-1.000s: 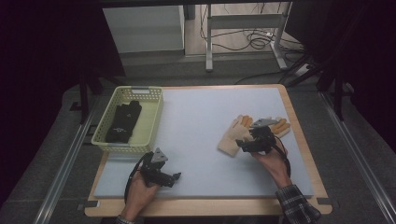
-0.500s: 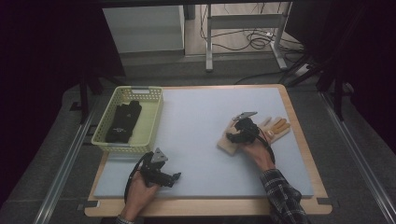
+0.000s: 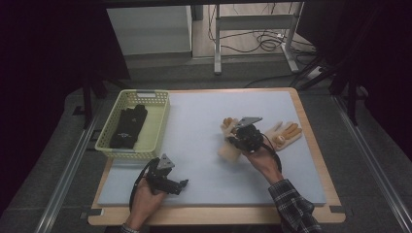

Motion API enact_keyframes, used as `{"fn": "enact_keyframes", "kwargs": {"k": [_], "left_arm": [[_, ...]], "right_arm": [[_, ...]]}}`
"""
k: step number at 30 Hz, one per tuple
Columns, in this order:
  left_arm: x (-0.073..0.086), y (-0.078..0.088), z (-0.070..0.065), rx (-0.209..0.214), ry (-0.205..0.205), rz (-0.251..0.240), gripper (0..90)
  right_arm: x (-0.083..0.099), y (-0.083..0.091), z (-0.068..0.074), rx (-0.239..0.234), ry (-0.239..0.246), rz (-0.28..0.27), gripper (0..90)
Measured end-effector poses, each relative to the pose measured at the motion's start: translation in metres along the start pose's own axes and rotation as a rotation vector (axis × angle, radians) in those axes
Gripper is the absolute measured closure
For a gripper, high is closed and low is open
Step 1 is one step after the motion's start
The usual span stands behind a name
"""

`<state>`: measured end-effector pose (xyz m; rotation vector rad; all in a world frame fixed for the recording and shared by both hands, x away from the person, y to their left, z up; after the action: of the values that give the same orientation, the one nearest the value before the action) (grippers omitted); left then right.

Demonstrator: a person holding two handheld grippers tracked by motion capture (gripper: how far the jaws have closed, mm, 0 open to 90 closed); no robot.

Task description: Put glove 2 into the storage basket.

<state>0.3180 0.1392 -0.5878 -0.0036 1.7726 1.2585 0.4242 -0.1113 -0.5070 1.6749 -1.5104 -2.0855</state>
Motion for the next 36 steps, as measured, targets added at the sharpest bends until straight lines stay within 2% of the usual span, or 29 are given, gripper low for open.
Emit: {"fn": "enact_keyframes", "kwargs": {"k": [1, 2, 3, 4, 5, 7, 9, 11, 13, 14, 15, 17, 20, 23, 27, 31, 32, 33, 34, 35, 36], "left_arm": [[0.000, 0.000, 0.000, 0.000, -0.001, 0.000, 0.1], [0.000, 0.000, 0.000, 0.000, -0.001, 0.000, 0.1], [0.000, 0.000, 0.000, 0.000, -0.002, 0.000, 0.1], [0.000, 0.000, 0.000, 0.000, -0.002, 0.000, 0.1], [0.000, 0.000, 0.000, -0.001, -0.002, 0.001, 0.1], [0.000, 0.000, 0.000, 0.001, 0.000, 0.001, 0.1], [0.000, 0.000, 0.000, 0.001, 0.000, 0.001, 0.1], [0.000, 0.000, 0.000, 0.000, -0.003, 0.004, 0.1], [0.000, 0.000, 0.000, 0.000, -0.004, 0.004, 0.1], [0.000, 0.000, 0.000, 0.000, -0.004, 0.004, 0.1], [0.000, 0.000, 0.000, 0.001, -0.003, 0.004, 0.1], [0.000, 0.000, 0.000, 0.001, -0.003, 0.004, 0.1], [0.000, 0.000, 0.000, 0.001, -0.003, 0.003, 0.1], [0.000, 0.000, 0.000, 0.000, -0.004, 0.004, 0.1], [0.000, 0.000, 0.000, 0.001, -0.004, 0.004, 0.1], [0.000, 0.000, 0.000, 0.000, -0.004, 0.004, 0.1], [0.000, 0.000, 0.000, 0.000, -0.004, 0.004, 0.1], [0.000, 0.000, 0.000, 0.001, -0.004, 0.004, 0.1], [0.000, 0.000, 0.000, 0.001, -0.004, 0.004, 0.1], [0.000, 0.000, 0.000, 0.001, -0.003, 0.003, 0.1], [0.000, 0.000, 0.000, 0.001, -0.002, 0.003, 0.1]], "right_arm": [[-0.002, 0.000, 0.007, -0.023, 0.007, -0.016, 78.5], [-0.002, 0.000, 0.007, -0.023, 0.007, -0.016, 78.5], [-0.005, -0.003, 0.023, -0.063, 0.016, -0.029, 76.8], [-0.005, -0.006, 0.029, -0.071, 0.026, -0.030, 74.9], [-0.005, -0.008, 0.033, -0.073, 0.031, -0.027, 70.4], [-0.001, -0.017, 0.043, -0.095, 0.029, -0.012, 51.9], [0.003, -0.024, 0.051, -0.125, 0.040, 0.008, 43.2], [0.003, -0.024, 0.050, -0.111, 0.047, 0.000, 38.7], [0.001, -0.018, 0.039, -0.102, 0.010, -0.022, 38.0], [0.001, -0.018, 0.039, -0.102, 0.010, -0.022, 38.0], [0.001, -0.013, 0.027, -0.086, -0.030, -0.033, 41.0], [0.003, -0.009, 0.014, -0.060, -0.058, -0.029, 48.6], [0.013, -0.006, 0.001, -0.047, -0.094, -0.015, 59.0], [0.023, -0.004, -0.008, -0.033, -0.108, -0.002, 63.0], [0.035, 0.003, -0.023, 0.006, -0.127, 0.009, 62.9], [0.045, 0.017, -0.044, 0.062, -0.162, 0.000, 56.4], [0.045, 0.017, -0.044, 0.062, -0.162, 0.000, 56.4], [0.049, 0.026, -0.056, 0.095, -0.178, -0.006, 53.0], [0.049, 0.026, -0.056, 0.095, -0.178, -0.006, 53.0], [0.054, 0.035, -0.070, 0.126, -0.203, -0.013, 49.7], [0.057, 0.039, -0.077, 0.141, -0.218, -0.012, 48.4]]}}
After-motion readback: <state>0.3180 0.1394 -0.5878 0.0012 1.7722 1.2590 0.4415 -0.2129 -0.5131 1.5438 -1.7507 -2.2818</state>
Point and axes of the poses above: each handheld gripper's, and its own axes: y roughly backward along the jaws, x roughly out of its underside, z roughly to its left, the point moved 5 cm from there along -y, roughly forward along the jaws, and after that the axes turned 2 degrees about z, right-handed, at the moved point
